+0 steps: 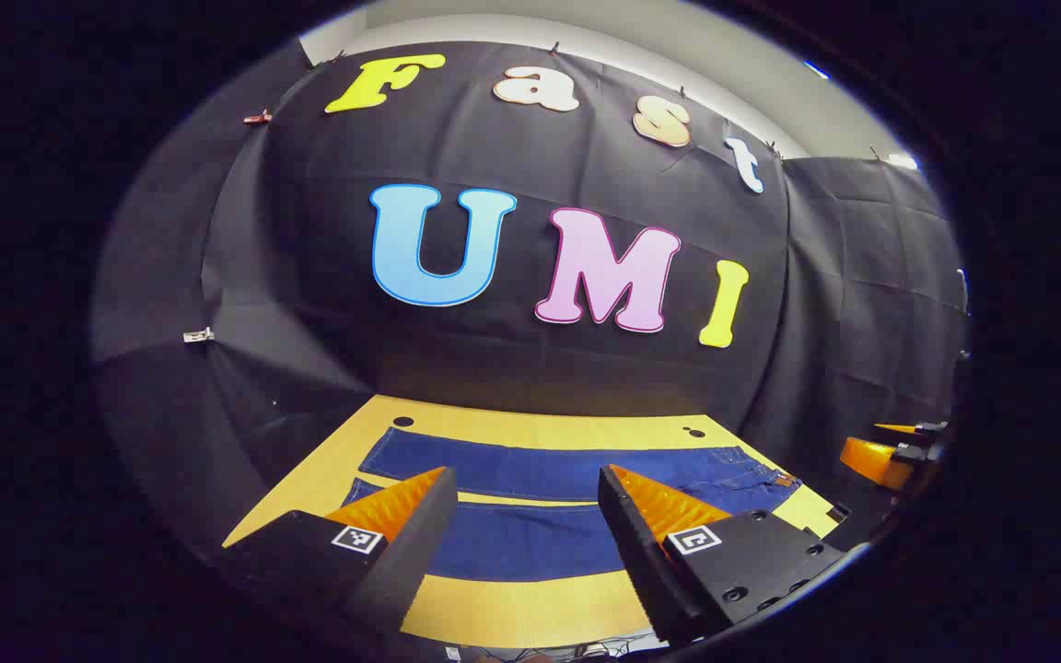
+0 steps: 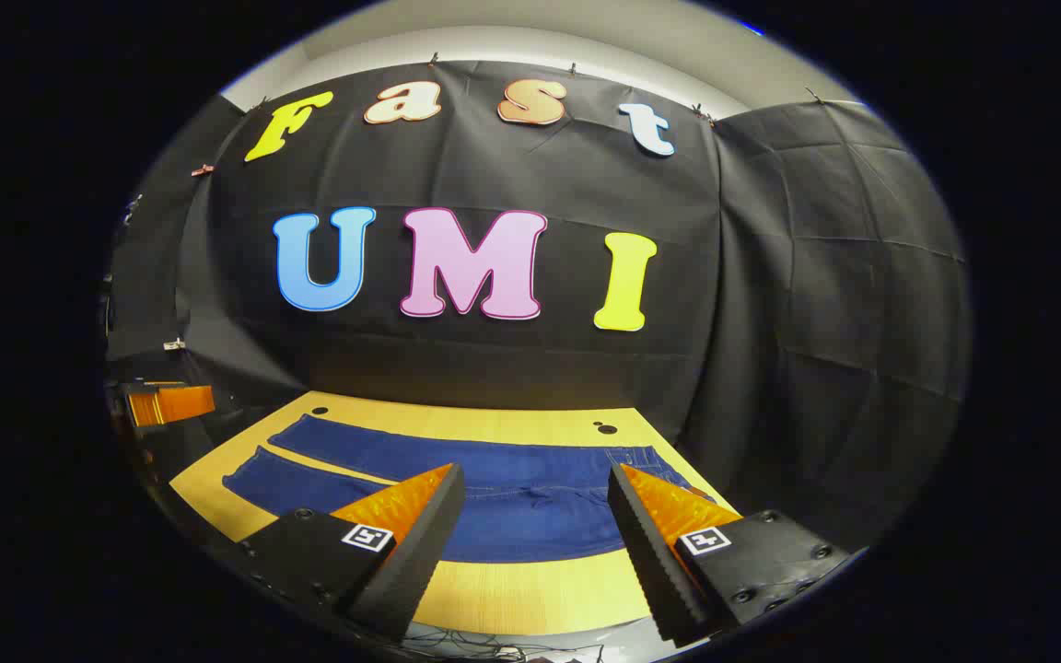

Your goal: Grasp the waist and the cuffs of the jeans and fold them to make the two legs overlap; first hold the waist and fold one-third of the jeans toward the cuffs, then hold the cuffs and fold the remaining one-third in the same direction to finish folding.

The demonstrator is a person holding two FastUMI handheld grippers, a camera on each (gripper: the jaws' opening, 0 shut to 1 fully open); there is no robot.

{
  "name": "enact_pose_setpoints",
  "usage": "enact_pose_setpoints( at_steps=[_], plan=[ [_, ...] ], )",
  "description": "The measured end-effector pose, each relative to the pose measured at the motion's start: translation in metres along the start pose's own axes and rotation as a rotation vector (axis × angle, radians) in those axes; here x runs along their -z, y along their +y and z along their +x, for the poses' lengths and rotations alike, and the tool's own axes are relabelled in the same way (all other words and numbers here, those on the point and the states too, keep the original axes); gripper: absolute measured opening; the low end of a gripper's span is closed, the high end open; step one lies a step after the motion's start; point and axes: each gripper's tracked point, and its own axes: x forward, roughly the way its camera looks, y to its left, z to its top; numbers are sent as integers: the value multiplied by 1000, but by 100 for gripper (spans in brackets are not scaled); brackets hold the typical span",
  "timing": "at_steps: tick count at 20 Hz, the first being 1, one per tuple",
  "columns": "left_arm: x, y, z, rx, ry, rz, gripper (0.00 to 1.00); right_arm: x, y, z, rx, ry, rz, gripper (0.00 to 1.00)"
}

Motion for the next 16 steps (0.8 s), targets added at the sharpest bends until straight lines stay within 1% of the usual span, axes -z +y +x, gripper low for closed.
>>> enact_pose_setpoints(
  at_steps=[2,4,6,11,12,13,14,15,16],
  plan=[
    [-9,1,-9,-5,-46,3,96,-7,2,5,0,-24,-14,96],
    [-12,5,-14,-22,-73,30,96,-13,6,7,-7,-42,-18,96],
    [-7,9,-16,-35,-62,56,96,-16,11,11,-17,-56,-14,96],
    [2,22,-21,-60,-35,57,96,-15,22,15,-35,-53,-7,96],
    [3,24,-21,-61,-31,66,96,-15,23,15,-37,-54,-9,92],
    [6,26,-22,-64,-30,75,96,-13,25,16,-40,-49,-11,96],
    [8,28,-22,-61,-22,78,96,-11,26,16,-41,-43,-12,96],
    [12,29,-22,-61,-10,78,96,-12,23,16,-36,-43,-13,93],
    [14,31,-20,-64,2,80,96,-14,21,18,-29,-47,-11,93]
  ],
)
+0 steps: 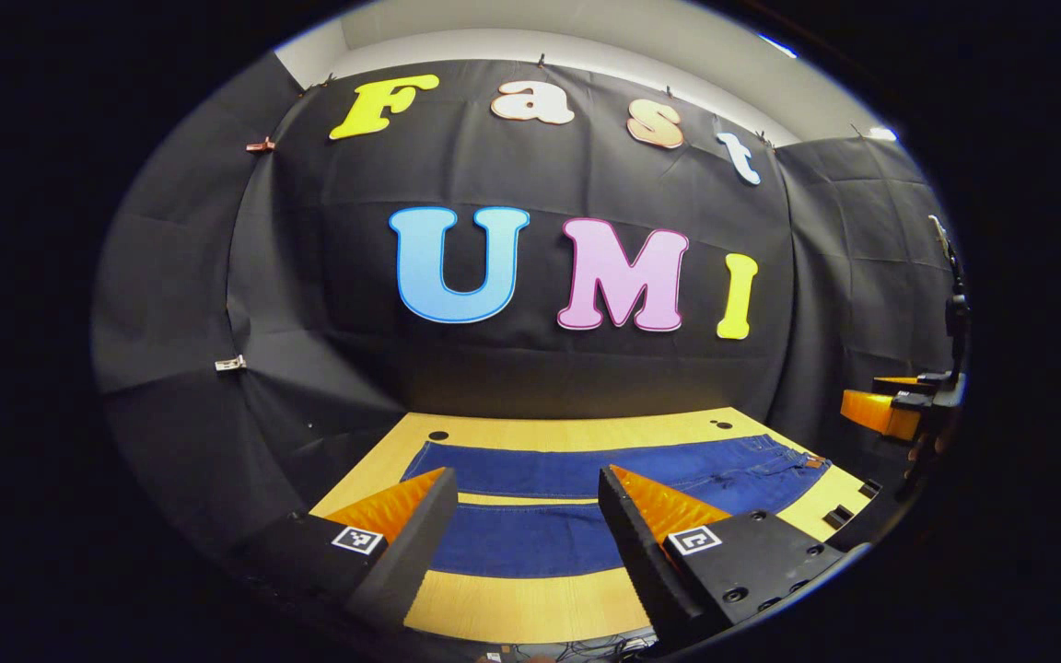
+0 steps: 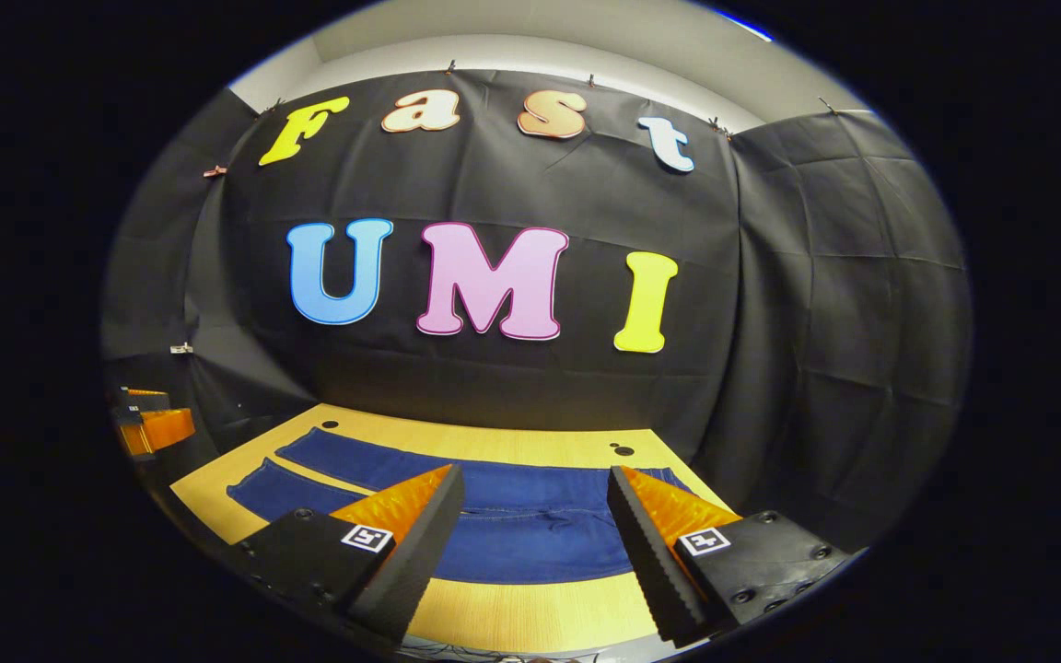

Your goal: Grasp the waist and the cuffs of the jeans and fold them to make the two legs overlap; first hold the waist and fold one-third of the jeans toward the cuffs, then hold the cuffs and fold the remaining one-third in the same direction to finish folding.

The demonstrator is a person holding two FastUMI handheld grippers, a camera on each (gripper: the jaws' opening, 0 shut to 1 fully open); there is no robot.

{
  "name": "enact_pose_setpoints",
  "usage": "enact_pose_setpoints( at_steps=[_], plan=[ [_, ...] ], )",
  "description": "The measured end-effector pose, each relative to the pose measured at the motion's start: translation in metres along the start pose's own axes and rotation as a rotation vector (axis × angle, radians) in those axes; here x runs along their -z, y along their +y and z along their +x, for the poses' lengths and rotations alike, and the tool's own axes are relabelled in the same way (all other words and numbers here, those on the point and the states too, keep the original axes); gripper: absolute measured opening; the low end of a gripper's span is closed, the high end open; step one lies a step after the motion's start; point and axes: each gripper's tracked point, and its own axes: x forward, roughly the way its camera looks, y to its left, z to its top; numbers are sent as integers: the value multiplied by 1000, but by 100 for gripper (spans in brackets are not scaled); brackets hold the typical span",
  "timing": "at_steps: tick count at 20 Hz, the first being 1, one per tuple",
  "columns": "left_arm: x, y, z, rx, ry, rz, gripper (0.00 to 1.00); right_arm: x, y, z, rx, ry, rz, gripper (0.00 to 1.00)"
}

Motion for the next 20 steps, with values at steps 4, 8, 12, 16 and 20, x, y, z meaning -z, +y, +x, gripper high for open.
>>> enact_pose_setpoints(
  at_steps=[4,8,12,16,20],
  plan=[
    [5,7,9,-12,20,67,96,4,-7,13,24,16,-8,92],
    [24,35,30,-9,68,265,98,2,-15,33,26,21,-36,96],
    [59,87,54,-25,162,435,98,5,-28,57,40,37,-51,93],
    [115,142,80,-23,322,672,98,11,-41,77,44,54,-69,96],
    [178,177,98,98,482,975,98,21,-56,96,59,86,-102,96]
  ],
)
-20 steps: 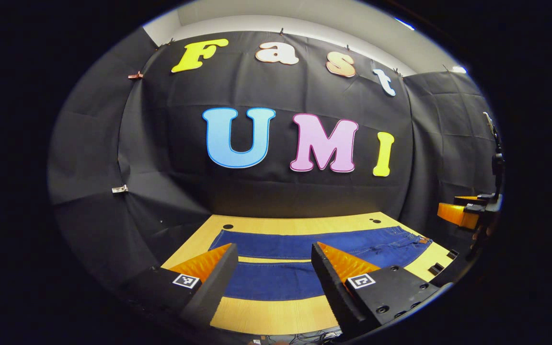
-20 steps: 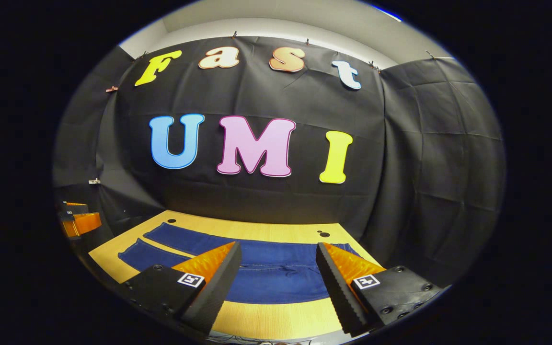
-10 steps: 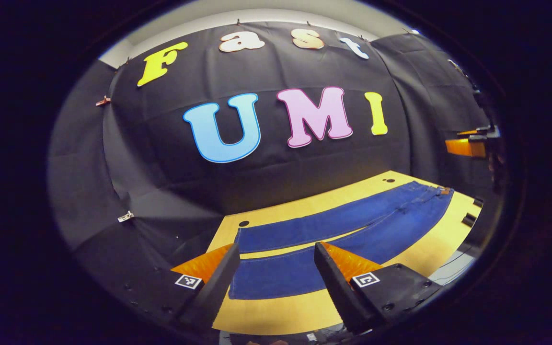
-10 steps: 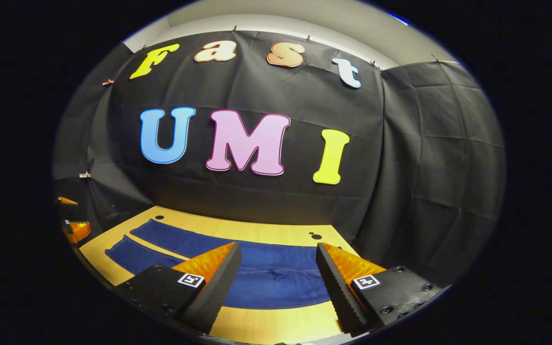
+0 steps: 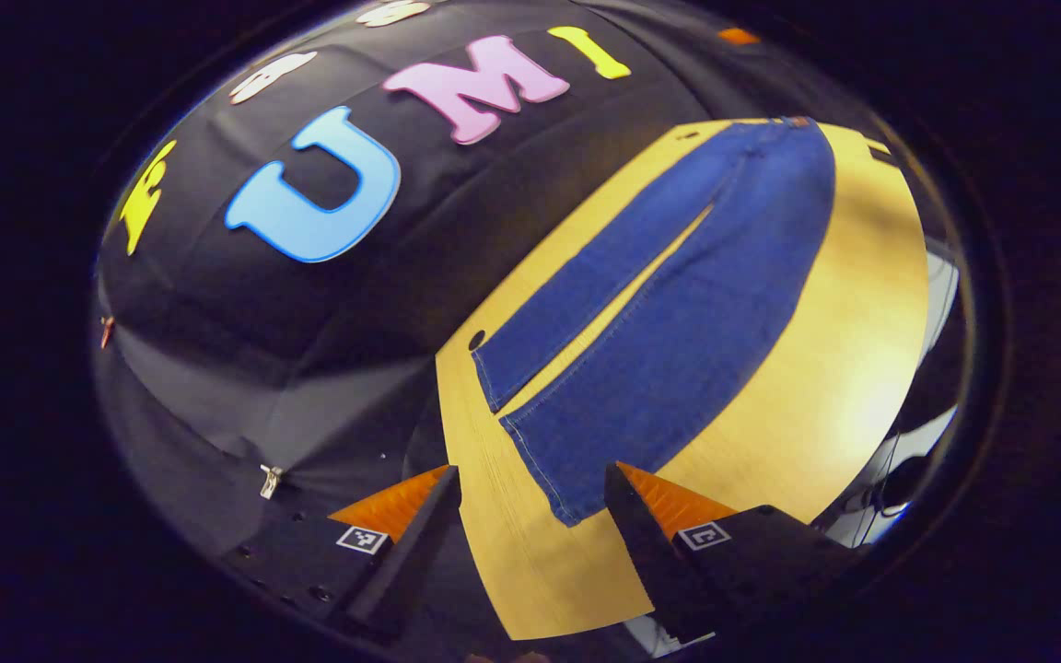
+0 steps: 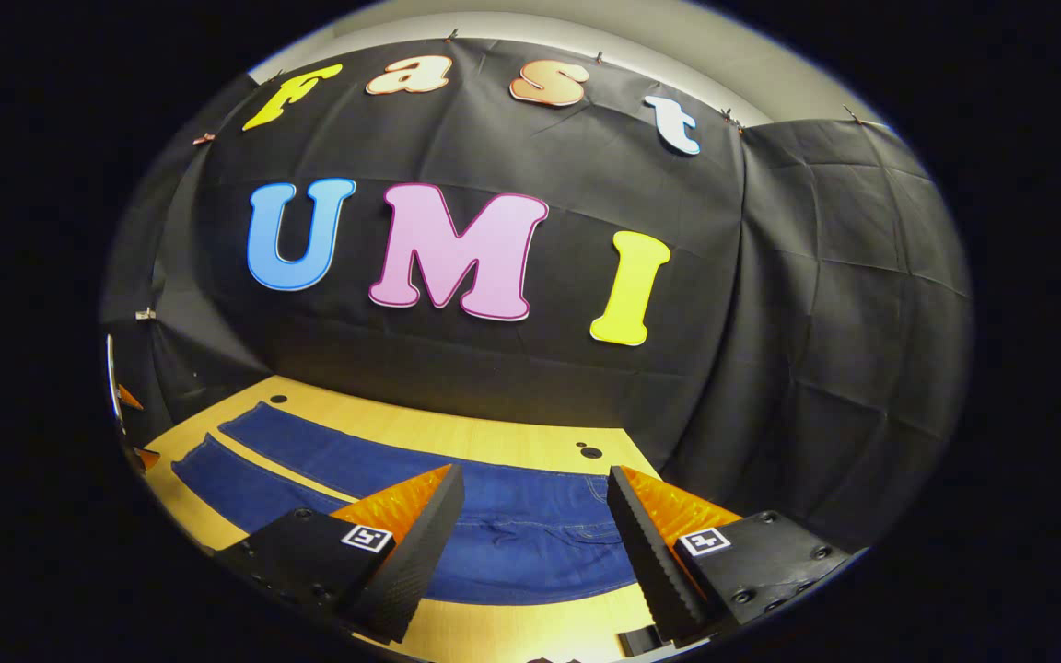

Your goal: Grasp the waist and the cuffs of the jeans and fold them to make the two legs overlap; first hold the waist and fold one-third of the jeans toward the cuffs, then hold the cuffs and fold the remaining one-third in the same direction to finish folding.

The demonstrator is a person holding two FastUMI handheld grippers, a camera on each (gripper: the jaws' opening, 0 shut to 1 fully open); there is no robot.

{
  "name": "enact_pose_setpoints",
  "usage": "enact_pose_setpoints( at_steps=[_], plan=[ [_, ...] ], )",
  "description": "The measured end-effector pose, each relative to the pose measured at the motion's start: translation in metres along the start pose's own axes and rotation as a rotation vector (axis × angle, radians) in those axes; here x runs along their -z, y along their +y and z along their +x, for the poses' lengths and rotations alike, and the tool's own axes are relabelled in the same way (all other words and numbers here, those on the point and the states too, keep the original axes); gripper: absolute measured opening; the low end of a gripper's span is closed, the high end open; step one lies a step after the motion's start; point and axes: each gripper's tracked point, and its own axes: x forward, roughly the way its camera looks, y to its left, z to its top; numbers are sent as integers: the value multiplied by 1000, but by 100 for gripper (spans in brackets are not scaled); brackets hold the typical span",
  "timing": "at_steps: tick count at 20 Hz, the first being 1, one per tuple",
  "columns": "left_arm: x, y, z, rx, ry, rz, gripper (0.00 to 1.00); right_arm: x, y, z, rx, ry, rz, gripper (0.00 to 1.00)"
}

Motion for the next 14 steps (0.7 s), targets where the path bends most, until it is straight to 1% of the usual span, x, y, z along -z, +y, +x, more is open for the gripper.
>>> enact_pose_setpoints(
  at_steps=[2,3,4,5,6,9,10,11,12,14],
  plan=[
    [20,-16,24,85,37,134,98,9,-6,9,7,25,-8,96],
    [29,-21,32,123,56,192,98,14,-9,14,7,41,-12,93],
    [38,-24,40,157,78,240,98,18,-11,18,8,56,-17,96],
    [44,-26,47,183,95,282,98,21,-15,23,12,67,-22,96],
    [47,-24,55,194,111,325,98,23,-19,26,14,73,-20,96],
    [60,-19,82,238,140,401,98,31,-32,36,32,97,-9,96],
    [58,-16,89,233,130,446,98,35,-35,38,40,109,-12,96],
    [53,-14,90,237,116,482,94,38,-40,39,48,119,-17,96],
    [52,-16,93,256,105,494,94,40,-43,40,57,124,-21,97],
    [55,-20,99,338,122,474,93,46,-51,42,72,137,-29,96]
  ],
)
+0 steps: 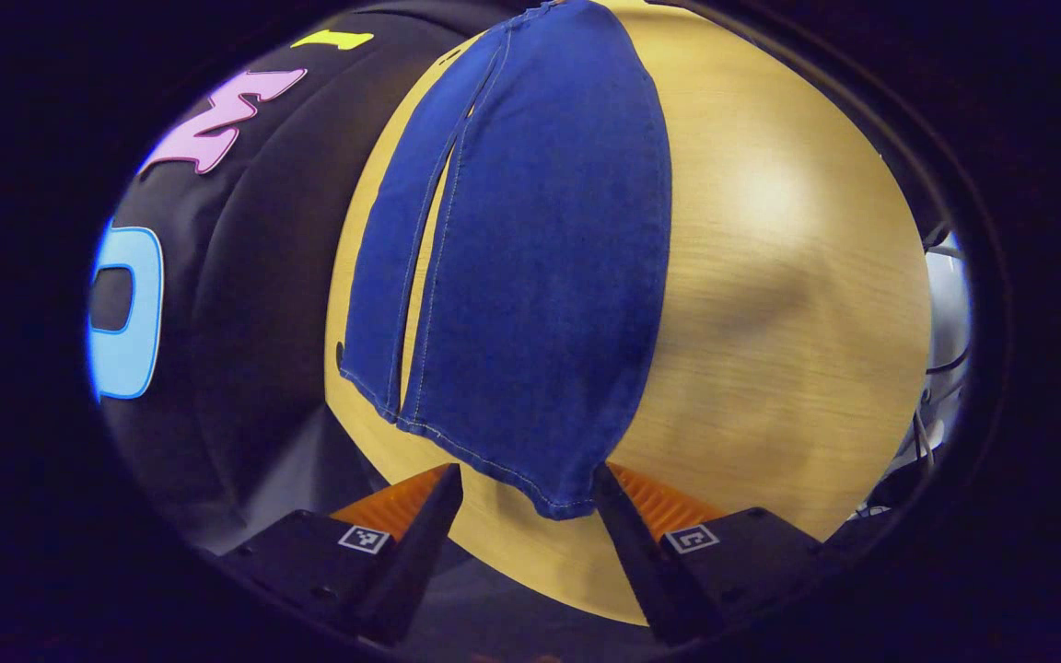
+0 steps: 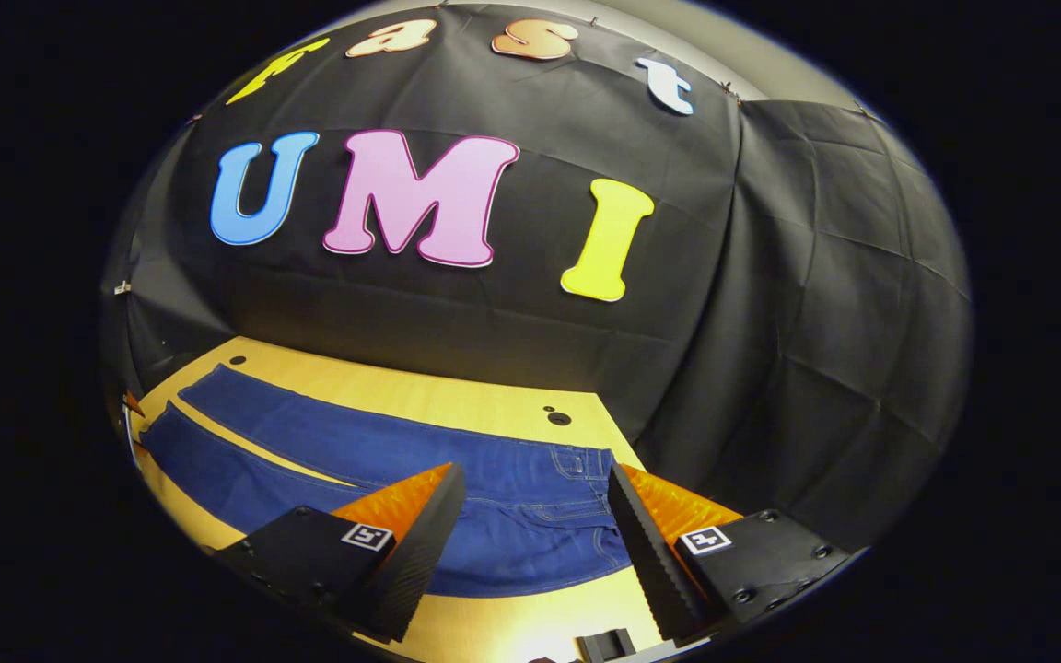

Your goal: Grasp the waist and the cuffs of the jeans and fold them to make the two legs overlap; first hold the waist and fold one-third of the jeans toward the cuffs, then hold the cuffs and fold the remaining one-third in the same direction to finish folding.

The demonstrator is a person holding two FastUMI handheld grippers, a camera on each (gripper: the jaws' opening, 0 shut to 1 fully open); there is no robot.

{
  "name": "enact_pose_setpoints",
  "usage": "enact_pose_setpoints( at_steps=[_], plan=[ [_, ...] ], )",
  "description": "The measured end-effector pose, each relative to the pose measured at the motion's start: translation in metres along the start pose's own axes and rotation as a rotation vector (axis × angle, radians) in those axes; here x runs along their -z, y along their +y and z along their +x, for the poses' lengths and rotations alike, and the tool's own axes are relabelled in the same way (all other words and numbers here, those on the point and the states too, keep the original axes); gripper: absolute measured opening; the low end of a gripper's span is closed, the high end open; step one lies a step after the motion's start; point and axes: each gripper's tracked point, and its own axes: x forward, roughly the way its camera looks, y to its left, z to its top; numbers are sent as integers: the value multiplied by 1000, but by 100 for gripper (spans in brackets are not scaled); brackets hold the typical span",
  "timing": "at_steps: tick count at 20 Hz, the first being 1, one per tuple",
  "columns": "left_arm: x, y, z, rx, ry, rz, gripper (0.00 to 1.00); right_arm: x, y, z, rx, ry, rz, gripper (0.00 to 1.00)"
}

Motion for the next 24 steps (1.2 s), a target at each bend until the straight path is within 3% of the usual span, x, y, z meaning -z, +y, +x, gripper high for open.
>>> enact_pose_setpoints(
  at_steps=[4,7,13,15,19,24],
  plan=[
    [0,-7,7,150,16,-57,65,14,-16,4,24,35,-36,97],
    [1,-7,10,167,29,-71,32,19,-42,12,48,7,-173,96],
    [0,-8,12,183,25,-61,19,44,-116,45,76,-27,-591,96],
    [0,-8,12,195,30,-72,16,69,-132,59,46,-1,-737,96],
    [1,-7,12,200,54,-59,11,120,-148,83,-98,66,-1031,96],
    [1,-8,12,225,91,-62,11,212,-156,104,-359,193,-1318,96]
  ],
)
